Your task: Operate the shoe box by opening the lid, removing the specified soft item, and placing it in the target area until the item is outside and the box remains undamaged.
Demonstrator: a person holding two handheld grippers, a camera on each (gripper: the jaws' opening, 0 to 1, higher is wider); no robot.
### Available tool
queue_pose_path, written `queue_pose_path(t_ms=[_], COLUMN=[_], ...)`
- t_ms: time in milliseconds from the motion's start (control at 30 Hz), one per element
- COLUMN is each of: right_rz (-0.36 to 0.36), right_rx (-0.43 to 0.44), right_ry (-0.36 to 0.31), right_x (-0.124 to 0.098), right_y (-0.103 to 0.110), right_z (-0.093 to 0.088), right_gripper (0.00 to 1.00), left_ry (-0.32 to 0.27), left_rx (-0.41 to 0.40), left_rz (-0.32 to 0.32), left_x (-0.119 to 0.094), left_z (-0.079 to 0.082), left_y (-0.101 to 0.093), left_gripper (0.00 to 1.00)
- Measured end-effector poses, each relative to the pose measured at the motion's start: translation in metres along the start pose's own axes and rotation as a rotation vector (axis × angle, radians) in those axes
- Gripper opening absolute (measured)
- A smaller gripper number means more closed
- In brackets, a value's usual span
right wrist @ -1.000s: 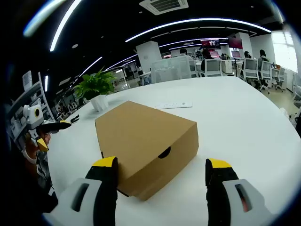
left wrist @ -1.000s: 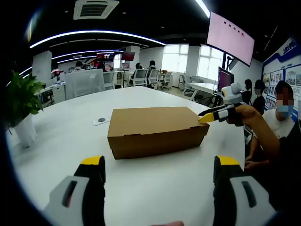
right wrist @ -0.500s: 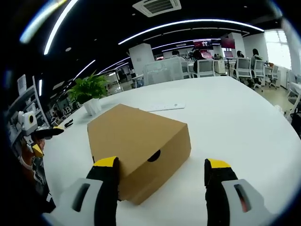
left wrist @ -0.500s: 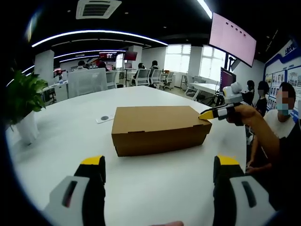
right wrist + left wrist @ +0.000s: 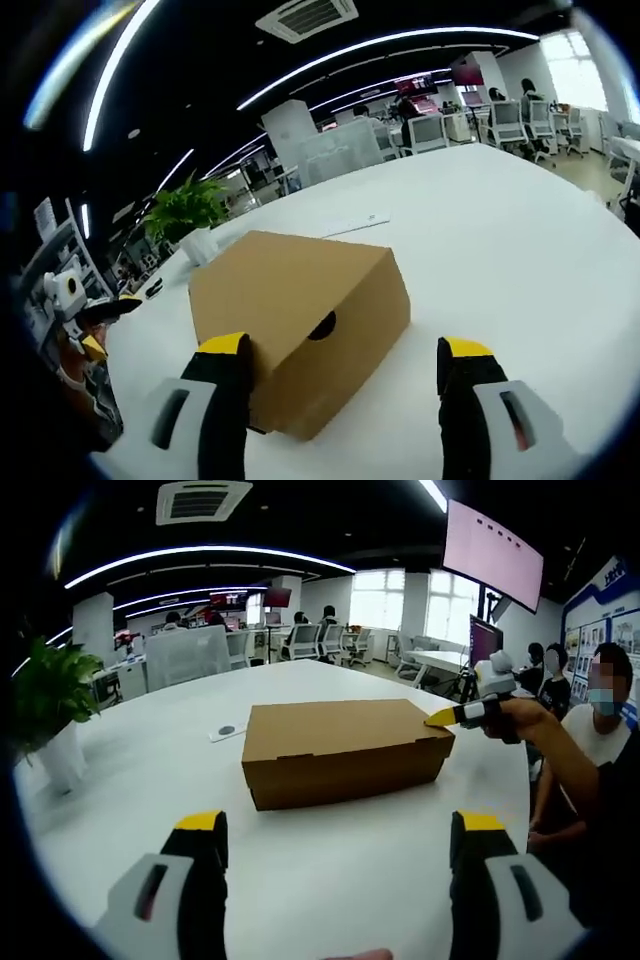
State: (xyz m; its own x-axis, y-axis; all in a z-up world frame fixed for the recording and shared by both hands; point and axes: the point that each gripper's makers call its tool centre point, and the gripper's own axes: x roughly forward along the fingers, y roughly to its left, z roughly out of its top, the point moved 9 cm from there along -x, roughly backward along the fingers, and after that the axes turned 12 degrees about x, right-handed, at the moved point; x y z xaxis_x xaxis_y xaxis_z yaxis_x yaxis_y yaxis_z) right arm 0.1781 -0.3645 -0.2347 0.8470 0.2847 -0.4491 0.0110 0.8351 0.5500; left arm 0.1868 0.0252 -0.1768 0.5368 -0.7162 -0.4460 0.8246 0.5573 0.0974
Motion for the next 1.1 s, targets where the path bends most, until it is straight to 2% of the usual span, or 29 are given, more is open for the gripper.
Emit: queue_pose_path(t_ms=[533,800,900,1100], right_rz=[0.053,0.110,0.109,0.137], right_rx=[0.111,0.173,0.188,0.237], right_ry=[0.037,0.068,0.075,0.099], right_x=[0.0040,0.0063,0.0082,0.0102], right_y=[-0.0024,-0.0047,-0.0072,-0.0095], right_z=[-0.0018,-0.0037,-0.0038,-0.0044], right_gripper=[0.70,0.65,0.67,0.65], left_ry=[-0.005,0.000,0.007,0.020], left_rx=[-0.004,-0.001,0.006,0.012], left_rz=[0.002,0.001,0.007,0.007], left_x=[-0.0007,0.0011,0.0020,0.0033], left_z=[-0.0003,-0.0012,-0.0023,-0.0045], left_y=[0.0000,-0.0008,-0.0012,-0.0020], left_gripper=[0.95,0.95,0.95,0.95])
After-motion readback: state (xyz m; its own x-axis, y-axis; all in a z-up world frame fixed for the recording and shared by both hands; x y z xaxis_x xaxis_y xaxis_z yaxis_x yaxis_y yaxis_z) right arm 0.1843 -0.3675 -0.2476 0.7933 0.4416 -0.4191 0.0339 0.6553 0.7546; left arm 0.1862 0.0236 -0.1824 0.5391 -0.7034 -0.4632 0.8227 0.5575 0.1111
